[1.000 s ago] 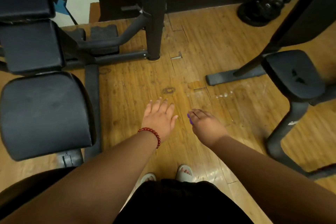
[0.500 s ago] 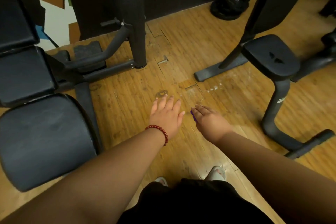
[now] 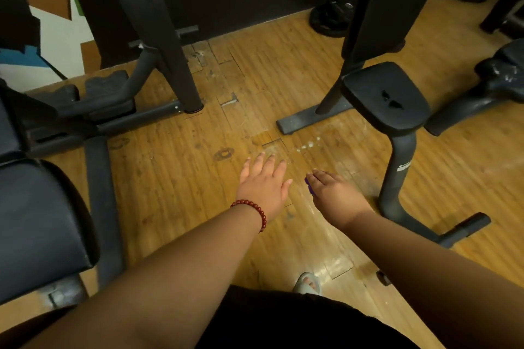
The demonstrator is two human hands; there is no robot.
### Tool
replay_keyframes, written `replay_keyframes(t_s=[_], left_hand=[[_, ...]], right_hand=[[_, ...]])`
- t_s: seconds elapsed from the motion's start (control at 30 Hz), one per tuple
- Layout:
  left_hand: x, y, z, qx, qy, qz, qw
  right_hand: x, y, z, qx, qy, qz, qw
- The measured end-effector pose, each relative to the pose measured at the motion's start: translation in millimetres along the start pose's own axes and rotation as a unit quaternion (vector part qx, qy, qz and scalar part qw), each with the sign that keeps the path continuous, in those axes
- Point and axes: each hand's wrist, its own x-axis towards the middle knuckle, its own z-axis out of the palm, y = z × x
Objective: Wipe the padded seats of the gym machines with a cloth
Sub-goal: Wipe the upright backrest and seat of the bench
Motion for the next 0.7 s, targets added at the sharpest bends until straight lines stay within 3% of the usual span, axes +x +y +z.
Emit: replay_keyframes(t_s=[0.23,0.7], left_hand=[[34.7,67.3,-5.5,0.001,-0.001,0.003,1.000],[159.6,93.6,-26.0,0.008,0.012,0.018,1.000]], right_hand=[[-2.4,69.9,-13.3,0.001,0.004,-0.002,1.000],[67.5,157.8,-48.6,0.015,0.010,0.052,0.998]])
